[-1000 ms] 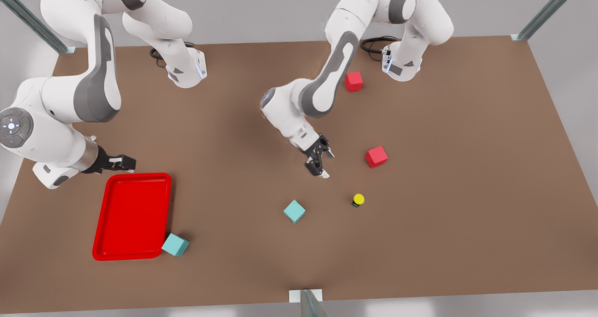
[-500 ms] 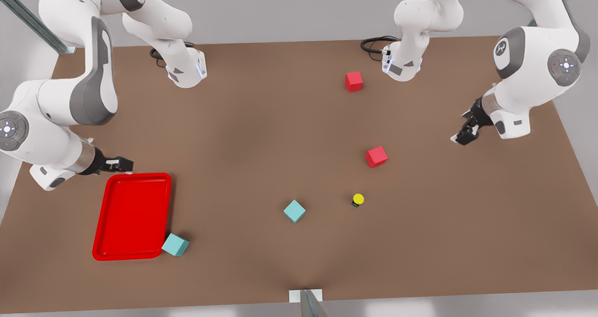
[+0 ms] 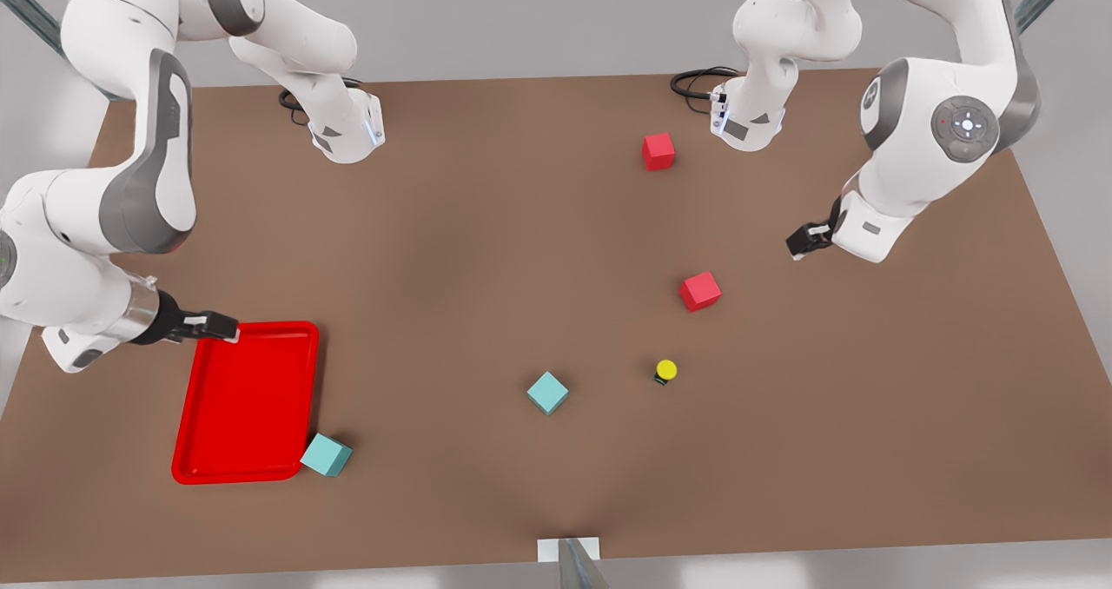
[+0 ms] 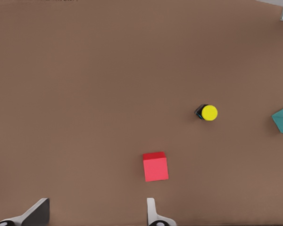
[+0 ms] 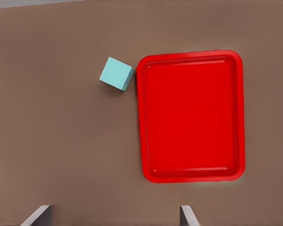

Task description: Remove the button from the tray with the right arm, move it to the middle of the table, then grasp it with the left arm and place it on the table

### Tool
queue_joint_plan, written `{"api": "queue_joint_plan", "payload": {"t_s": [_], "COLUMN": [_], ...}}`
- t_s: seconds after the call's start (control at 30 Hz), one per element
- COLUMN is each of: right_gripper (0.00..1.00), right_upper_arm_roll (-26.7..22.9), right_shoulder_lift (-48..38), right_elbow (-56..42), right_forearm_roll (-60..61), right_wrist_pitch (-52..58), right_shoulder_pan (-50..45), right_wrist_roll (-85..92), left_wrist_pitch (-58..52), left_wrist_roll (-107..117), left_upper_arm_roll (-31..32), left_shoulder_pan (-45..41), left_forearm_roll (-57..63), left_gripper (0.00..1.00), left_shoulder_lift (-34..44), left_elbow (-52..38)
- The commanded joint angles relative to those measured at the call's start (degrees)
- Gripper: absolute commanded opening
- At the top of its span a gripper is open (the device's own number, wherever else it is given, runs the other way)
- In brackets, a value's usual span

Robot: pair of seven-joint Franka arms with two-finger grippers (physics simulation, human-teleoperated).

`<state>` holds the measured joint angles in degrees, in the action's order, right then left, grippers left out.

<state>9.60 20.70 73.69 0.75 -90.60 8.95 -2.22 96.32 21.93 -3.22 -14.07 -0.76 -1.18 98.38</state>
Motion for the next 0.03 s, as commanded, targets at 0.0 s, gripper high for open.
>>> {"api": "queue_joint_plan", "payload": {"t_s": [0.0], "right_gripper": [1.0], "right_upper_arm_roll": [0.07], "right_shoulder_lift": [-0.14], "right_elbow": [-0.12], "right_forearm_roll": [0.57], "right_wrist_pitch": [-0.28], "right_shoulder_pan": [-0.6], "right_wrist_roll": [0.2], "left_wrist_pitch": [1.42], "left_wrist_roll": [-25.09], "left_upper_arm_roll": [-0.03], "left_shoulder_pan": [2.82], "left_forearm_roll": [0.14], "left_gripper": [1.0], "left_shoulder_lift": [-0.66], "left_elbow": [-0.2]}}
